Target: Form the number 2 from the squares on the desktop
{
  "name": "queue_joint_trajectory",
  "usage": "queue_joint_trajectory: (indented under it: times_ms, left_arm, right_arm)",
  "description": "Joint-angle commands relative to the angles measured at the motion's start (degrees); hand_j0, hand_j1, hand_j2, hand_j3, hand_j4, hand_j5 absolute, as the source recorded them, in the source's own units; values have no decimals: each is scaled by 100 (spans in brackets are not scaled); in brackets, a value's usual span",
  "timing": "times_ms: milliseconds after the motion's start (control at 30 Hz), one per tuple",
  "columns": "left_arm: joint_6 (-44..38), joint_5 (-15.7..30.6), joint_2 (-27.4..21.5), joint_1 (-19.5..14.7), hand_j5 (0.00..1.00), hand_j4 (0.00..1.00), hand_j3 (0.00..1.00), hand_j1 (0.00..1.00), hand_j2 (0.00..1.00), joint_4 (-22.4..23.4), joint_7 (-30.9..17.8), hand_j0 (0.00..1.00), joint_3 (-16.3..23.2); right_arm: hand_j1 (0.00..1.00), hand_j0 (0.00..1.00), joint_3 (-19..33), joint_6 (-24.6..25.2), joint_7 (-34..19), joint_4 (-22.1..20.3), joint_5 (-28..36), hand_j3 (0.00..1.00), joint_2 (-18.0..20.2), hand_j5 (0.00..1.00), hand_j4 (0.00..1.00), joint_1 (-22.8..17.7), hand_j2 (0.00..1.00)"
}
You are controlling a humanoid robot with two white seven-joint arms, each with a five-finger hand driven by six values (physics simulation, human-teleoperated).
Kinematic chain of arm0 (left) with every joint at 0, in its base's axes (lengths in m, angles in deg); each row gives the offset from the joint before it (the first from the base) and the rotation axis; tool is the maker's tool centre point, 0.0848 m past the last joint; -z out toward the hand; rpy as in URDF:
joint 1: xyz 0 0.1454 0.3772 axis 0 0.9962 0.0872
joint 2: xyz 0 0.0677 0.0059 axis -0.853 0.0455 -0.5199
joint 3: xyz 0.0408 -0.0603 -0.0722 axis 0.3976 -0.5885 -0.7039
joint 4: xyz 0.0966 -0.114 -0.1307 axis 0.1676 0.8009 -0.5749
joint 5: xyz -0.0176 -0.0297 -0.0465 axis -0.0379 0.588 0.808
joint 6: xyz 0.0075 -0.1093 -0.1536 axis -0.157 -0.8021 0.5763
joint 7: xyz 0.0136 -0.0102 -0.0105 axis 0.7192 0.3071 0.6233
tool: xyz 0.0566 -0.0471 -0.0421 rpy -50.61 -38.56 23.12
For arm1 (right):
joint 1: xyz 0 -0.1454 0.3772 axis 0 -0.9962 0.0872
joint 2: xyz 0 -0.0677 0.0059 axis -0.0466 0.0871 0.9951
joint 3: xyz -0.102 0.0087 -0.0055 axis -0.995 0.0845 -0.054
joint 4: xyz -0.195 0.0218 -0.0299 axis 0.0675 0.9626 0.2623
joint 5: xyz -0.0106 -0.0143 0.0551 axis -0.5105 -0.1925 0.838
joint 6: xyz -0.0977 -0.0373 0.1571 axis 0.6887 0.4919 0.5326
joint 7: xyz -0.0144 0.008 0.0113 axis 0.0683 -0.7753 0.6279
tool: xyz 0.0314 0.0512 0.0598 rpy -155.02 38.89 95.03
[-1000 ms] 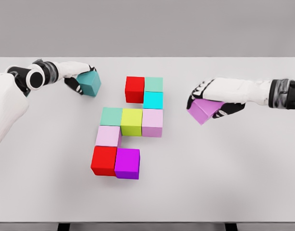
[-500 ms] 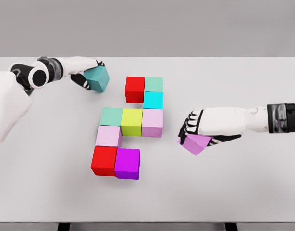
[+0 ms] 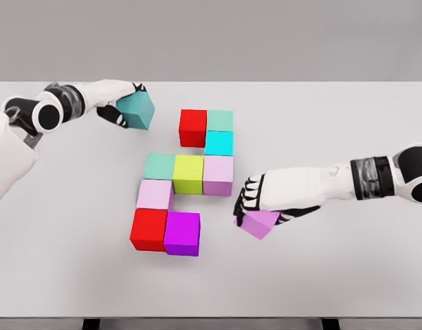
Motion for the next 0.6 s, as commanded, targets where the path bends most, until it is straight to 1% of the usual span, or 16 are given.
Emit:
queue_joint_trajectory:
  times_ms: [0,67,200,333,400,433,567]
  left_arm:
    - [-320,12,-37,9,42,42,42,42,42,-234,8,42,-1]
    - [-627,12,-28,18,42,42,42,42,42,-384,8,42,-1]
    - [-1163,21,-19,18,43,43,43,43,43,-428,8,43,7]
    - [-1216,29,-19,9,42,42,42,42,42,-437,8,42,42]
    - [-1225,214,-19,9,42,42,42,42,42,-428,8,42,60]
    - [-1225,232,-19,9,42,42,42,42,42,-428,8,42,69]
    - [-1225,319,-19,9,42,42,42,42,42,-428,8,42,253]
  right_arm:
    - [45,45,-193,11,12,-2,17,45,-105,45,45,0,45]
    - [45,45,-351,11,12,-2,-9,45,-140,45,45,9,45]
    - [45,45,-729,11,12,-2,-36,45,-281,45,45,158,45]
    - [45,45,-764,11,12,-2,-36,45,-272,45,45,185,45]
    - [48,48,-764,11,12,-2,-45,48,-263,48,48,185,48]
    - [48,48,-764,11,12,-2,-45,48,-245,48,48,193,48]
    - [48,48,-729,11,12,-2,-53,48,-272,48,48,395,48]
